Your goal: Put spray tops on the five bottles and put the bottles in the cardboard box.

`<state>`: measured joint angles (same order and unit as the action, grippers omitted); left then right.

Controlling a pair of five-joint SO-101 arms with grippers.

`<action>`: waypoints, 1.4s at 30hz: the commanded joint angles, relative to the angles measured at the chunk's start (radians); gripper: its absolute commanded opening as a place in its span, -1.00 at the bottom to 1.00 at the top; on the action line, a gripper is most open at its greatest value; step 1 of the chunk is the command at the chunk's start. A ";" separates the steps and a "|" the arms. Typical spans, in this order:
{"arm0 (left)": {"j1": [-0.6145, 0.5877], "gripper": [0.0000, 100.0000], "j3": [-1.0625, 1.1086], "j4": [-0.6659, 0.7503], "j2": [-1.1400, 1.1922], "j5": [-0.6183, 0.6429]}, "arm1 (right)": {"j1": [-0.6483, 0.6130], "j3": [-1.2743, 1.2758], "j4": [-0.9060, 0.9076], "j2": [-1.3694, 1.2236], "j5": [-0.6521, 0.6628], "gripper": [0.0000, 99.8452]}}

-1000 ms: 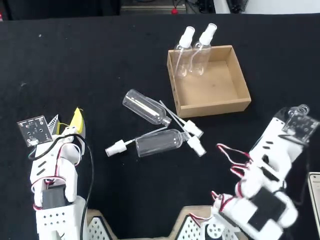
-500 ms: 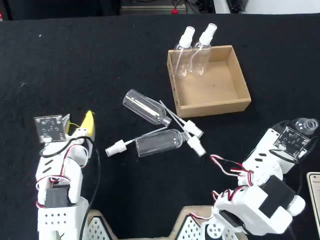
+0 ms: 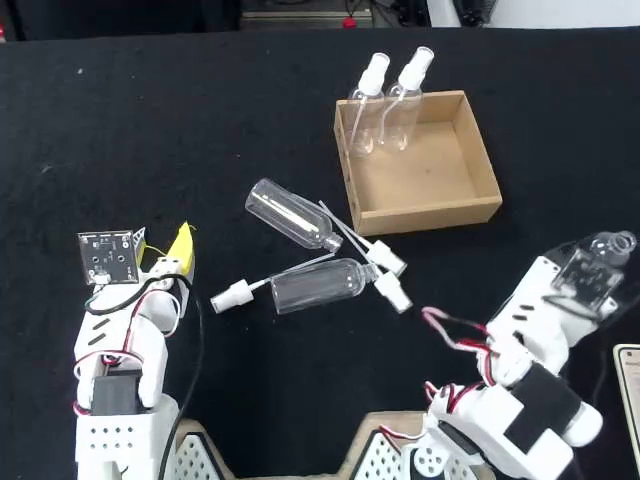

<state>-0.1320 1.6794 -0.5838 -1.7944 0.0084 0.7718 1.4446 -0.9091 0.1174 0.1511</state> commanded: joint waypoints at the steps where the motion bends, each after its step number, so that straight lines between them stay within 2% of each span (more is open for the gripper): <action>1: 0.010 -0.60 0.021 -0.003 0.003 -0.009 | -0.012 -0.137 0.229 0.058 -0.040 -0.29; 4: 0.010 -0.60 0.021 -0.003 0.003 -0.009 | -0.014 -0.202 0.365 0.087 -0.106 -0.28; 6: 0.010 -0.60 0.021 -0.003 0.003 -0.009 | -0.014 -0.209 0.394 0.116 -0.132 -0.28; 15: 0.012 -0.60 0.021 -0.003 0.003 -0.009 | -0.066 -0.193 0.399 0.211 -0.138 -0.28; 25: 0.012 -0.60 0.021 -0.003 0.003 -0.009 | -0.064 -0.197 0.393 0.182 -0.132 -0.29; 30: 0.010 -0.60 0.021 -0.003 0.003 -0.009 | -0.061 -0.200 0.393 0.166 -0.130 -0.46; 42: 0.010 -0.60 0.021 -0.003 0.003 -0.009 | -0.057 -0.265 0.391 0.071 -0.130 -0.43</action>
<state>-0.1320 1.6794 -0.5838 -1.7944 0.0084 0.7165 1.2421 -0.5132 0.1941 0.0207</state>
